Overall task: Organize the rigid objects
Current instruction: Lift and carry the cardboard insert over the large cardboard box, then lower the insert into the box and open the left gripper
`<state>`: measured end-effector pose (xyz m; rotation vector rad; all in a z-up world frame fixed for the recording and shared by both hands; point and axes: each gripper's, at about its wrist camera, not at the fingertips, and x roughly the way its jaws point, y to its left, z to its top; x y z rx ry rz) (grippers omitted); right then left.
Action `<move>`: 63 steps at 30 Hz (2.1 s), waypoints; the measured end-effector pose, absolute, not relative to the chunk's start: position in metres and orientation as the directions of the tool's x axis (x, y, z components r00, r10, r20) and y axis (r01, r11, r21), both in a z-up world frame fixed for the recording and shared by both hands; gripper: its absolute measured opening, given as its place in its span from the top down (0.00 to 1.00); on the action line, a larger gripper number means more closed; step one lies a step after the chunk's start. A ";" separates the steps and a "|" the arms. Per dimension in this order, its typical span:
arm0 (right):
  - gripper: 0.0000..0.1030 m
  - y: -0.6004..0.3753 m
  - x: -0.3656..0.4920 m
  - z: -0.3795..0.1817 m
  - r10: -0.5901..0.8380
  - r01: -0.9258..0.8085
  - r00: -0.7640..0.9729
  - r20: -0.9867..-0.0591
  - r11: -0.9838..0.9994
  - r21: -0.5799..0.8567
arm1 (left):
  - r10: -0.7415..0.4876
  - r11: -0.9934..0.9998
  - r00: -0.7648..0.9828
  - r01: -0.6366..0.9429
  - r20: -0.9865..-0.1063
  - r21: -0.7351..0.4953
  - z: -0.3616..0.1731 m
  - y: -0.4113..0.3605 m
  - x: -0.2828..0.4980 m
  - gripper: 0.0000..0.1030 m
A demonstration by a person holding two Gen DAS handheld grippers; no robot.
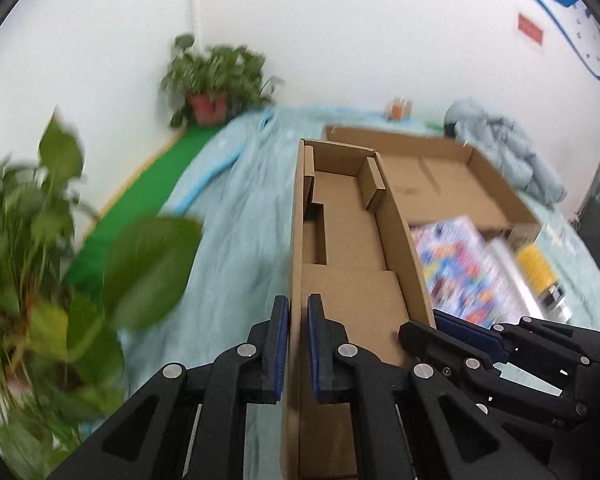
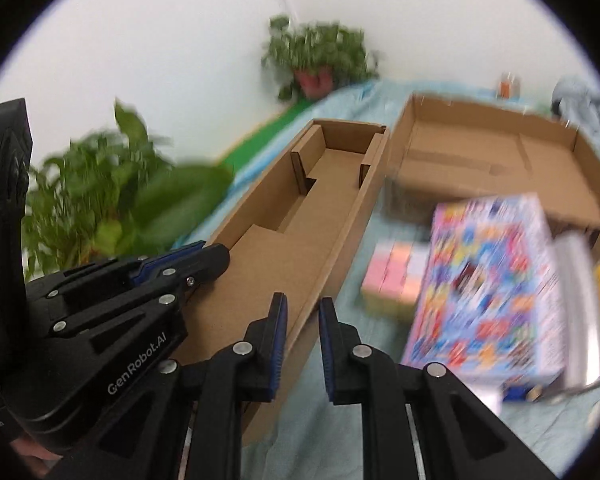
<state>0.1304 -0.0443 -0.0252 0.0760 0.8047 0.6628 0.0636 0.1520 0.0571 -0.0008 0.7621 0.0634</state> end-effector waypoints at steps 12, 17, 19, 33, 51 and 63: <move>0.86 -0.093 0.227 0.051 0.490 -0.447 0.644 -0.588 0.864 0.231 | -0.092 0.995 0.768 0.093 -0.634 -0.033 0.140 0.105 0.194 0.94; 0.86 -0.100 0.278 0.057 0.459 -0.411 0.641 -0.615 0.882 0.230 | -0.153 0.988 0.722 0.127 -0.675 -0.088 0.141 0.096 0.280 0.94; 0.86 -0.101 0.296 0.053 0.453 -0.397 0.627 -0.633 0.886 0.240 | -0.157 0.987 0.705 0.129 -0.692 -0.092 0.134 0.092 0.306 0.94; 0.85 -0.087 0.404 -0.010 0.447 -0.389 0.480 -0.755 0.880 0.273 | -0.163 0.986 0.570 0.077 -0.805 -0.145 0.017 0.108 0.427 0.94; 0.78 -0.062 0.444 -0.094 0.480 -0.319 0.297 -0.826 0.865 0.388 | -0.143 0.989 0.545 0.042 -0.826 -0.144 -0.045 0.133 0.424 0.93; 0.83 -0.081 0.406 -0.099 0.589 -0.331 0.178 -0.788 0.790 0.516 | -0.146 0.989 0.526 0.082 -0.838 -0.120 -0.054 0.135 0.396 0.60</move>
